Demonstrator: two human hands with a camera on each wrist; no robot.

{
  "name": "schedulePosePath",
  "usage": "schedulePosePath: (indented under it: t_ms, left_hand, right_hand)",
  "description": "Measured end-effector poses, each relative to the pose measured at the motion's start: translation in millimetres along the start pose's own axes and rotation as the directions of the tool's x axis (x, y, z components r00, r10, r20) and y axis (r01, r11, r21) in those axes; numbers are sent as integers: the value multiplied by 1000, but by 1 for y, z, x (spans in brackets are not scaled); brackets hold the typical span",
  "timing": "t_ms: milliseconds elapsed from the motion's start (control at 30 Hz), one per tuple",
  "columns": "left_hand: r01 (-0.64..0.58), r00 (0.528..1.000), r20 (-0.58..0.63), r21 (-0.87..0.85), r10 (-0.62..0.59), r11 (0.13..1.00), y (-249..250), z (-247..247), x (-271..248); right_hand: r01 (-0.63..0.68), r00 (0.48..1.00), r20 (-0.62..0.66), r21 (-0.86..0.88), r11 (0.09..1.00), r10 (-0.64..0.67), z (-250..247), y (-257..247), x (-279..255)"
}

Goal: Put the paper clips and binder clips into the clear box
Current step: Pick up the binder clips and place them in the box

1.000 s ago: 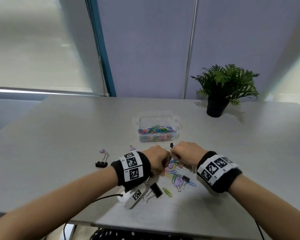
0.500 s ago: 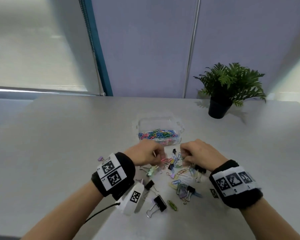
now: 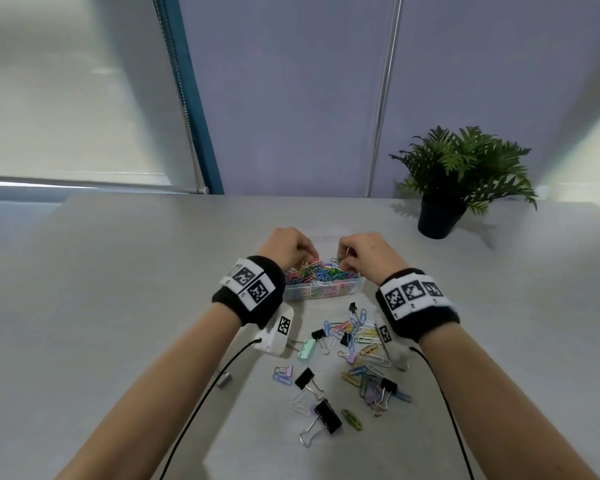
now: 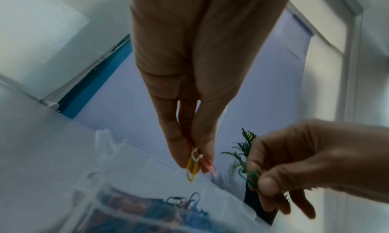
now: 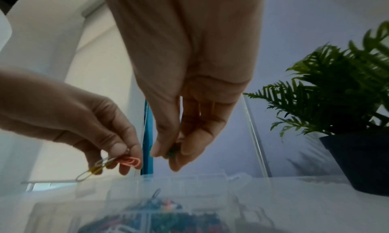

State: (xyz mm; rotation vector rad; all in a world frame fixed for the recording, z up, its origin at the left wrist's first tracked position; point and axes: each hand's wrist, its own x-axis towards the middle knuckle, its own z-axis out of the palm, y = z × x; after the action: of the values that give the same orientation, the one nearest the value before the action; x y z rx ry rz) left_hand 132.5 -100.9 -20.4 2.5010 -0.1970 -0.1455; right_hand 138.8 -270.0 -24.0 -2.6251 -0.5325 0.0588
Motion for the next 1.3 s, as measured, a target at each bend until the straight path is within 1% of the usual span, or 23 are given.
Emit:
schedulePosePath:
  t_ms: [100,200,267,333,367,400,433,500,533,567,667,733,800,933,1033,1167,1300]
  left_hand:
    - [7,1000,1,85,-7,996,-2,4,5]
    - [-2,1000,-3,112,2,994,-4,6,2]
    - [-65,997,-28,143,70,988,0,6,-5]
    - [-187,981,-14,176,192,967,12,6,-20]
    - [-262,965,37,182,260,948,19,9,-31]
    - [-335,940,122,166,318,927,26,12,-42]
    - [-395,903,238,136,357,908,32,19,-54]
    - [-478,801,476,142,363,867,39,36,-71]
    - [-507,762,548,174,345,844,41,46,-76]
    - [-520,746,583,208,321,828,42,56,-79]
    - [-507,748,605,254,275,823,48,73,-89]
    - [-539,748,611,334,257,774,50,78,-95]
    - [-557,766,591,413,253,721,49,83,-99]
    - [-532,791,541,382,284,756,44,85,-99]
    - [-517,811,510,391,289,762,39,87,-98]
    - [-505,810,525,401,260,764,42,84,-97]
    - [-476,824,502,360,263,803,33,74,-90]
  right_hand:
    - [9,1000,3,-30,1000,-9,7,5,9]
    - [-9,1000,16,-24,1000,10,7,12,8]
    - [13,1000,11,-23,1000,-12,4,13,-2]
    - [68,998,20,-34,997,-67,-1,12,-18]
    - [104,994,46,-52,993,-101,-4,10,-28]
    - [132,988,96,-78,988,-124,-5,9,-38]
    - [152,977,164,-107,983,-133,-6,9,-47]
    - [137,946,314,-160,978,-81,-5,13,-62]
    - [116,929,367,-190,975,-40,-3,15,-68]
    - [103,917,398,-219,970,-8,1,16,-72]
    - [125,908,420,-282,951,5,10,17,-80]
    - [154,903,429,-312,938,-6,14,15,-84]
    - [172,905,426,-328,929,-17,18,16,-86]
    - [140,917,399,-303,943,-8,26,20,-83]
    - [127,917,398,-315,940,9,30,18,-81]
    - [133,917,400,-315,940,5,30,17,-78]
    - [99,933,359,-255,962,-1,25,22,-79]
